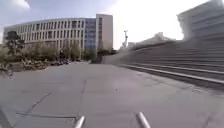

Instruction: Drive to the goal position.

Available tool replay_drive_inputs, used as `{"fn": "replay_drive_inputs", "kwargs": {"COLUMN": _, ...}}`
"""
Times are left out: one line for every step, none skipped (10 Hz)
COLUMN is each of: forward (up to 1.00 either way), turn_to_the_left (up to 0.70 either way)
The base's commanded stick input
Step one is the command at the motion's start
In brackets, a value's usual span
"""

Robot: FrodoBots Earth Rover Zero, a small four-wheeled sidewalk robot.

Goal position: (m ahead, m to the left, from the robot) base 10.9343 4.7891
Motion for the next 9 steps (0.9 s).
{"fn": "replay_drive_inputs", "kwargs": {"forward": 1.0, "turn_to_the_left": 0.0}}
{"fn": "replay_drive_inputs", "kwargs": {"forward": 1.0, "turn_to_the_left": 0.0}}
{"fn": "replay_drive_inputs", "kwargs": {"forward": 1.0, "turn_to_the_left": 0.0}}
{"fn": "replay_drive_inputs", "kwargs": {"forward": 1.0, "turn_to_the_left": 0.0}}
{"fn": "replay_drive_inputs", "kwargs": {"forward": 1.0, "turn_to_the_left": 0.0}}
{"fn": "replay_drive_inputs", "kwargs": {"forward": 1.0, "turn_to_the_left": 0.25}}
{"fn": "replay_drive_inputs", "kwargs": {"forward": 1.0, "turn_to_the_left": 0.27}}
{"fn": "replay_drive_inputs", "kwargs": {"forward": 1.0, "turn_to_the_left": 0.27}}
{"fn": "replay_drive_inputs", "kwargs": {"forward": 1.0, "turn_to_the_left": 0.17}}
